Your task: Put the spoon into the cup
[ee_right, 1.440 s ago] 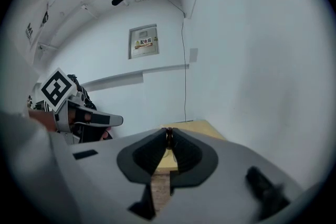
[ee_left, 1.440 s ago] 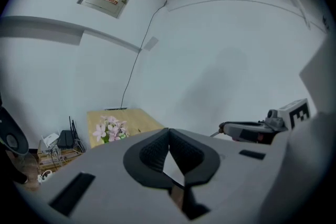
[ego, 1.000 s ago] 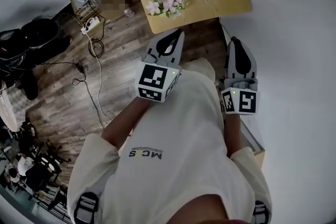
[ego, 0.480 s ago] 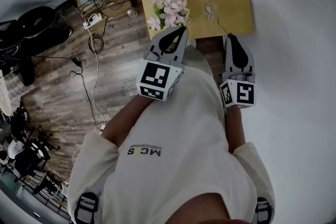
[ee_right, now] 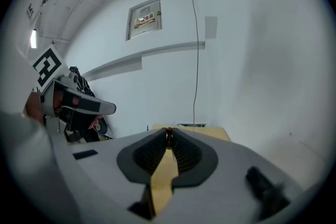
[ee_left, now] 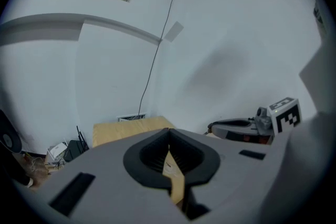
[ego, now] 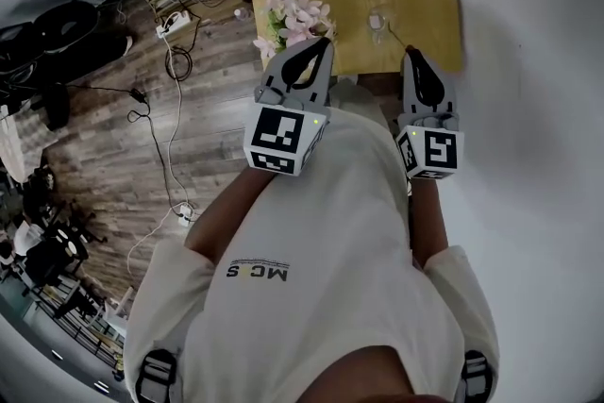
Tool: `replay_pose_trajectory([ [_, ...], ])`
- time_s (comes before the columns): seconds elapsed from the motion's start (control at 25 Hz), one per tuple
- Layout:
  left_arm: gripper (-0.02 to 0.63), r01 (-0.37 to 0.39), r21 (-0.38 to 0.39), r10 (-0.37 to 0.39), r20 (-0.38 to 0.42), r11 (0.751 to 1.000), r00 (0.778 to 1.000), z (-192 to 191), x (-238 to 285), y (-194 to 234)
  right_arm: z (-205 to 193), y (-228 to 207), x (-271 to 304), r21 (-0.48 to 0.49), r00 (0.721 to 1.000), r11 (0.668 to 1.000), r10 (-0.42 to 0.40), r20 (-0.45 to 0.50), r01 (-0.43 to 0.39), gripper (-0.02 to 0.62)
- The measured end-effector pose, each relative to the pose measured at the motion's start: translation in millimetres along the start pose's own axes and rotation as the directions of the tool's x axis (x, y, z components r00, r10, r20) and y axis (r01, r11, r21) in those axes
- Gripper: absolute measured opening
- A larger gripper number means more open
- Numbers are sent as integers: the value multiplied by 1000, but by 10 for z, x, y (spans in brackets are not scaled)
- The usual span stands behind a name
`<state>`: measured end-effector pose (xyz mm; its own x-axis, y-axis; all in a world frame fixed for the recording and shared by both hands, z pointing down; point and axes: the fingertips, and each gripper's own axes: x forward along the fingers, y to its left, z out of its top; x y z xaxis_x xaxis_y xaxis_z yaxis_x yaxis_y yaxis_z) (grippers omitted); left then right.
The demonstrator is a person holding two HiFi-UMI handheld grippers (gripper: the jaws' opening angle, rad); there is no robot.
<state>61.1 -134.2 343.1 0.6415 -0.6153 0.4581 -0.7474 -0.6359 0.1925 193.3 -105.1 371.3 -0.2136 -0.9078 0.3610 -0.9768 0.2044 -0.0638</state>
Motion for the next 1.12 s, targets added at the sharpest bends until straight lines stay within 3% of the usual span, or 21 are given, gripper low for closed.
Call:
replay_pose_trajectory([
  [0.4,14,-104,6,104,-60,995,993,-219,331,-45,-426,-184,427,22,992,994,105,-73,-104,52],
  [1.12,14,-151,-70,138,-162,986,977,-683,982,104,-1303,-251,1067,85,957,980,197,-215,-182,52],
])
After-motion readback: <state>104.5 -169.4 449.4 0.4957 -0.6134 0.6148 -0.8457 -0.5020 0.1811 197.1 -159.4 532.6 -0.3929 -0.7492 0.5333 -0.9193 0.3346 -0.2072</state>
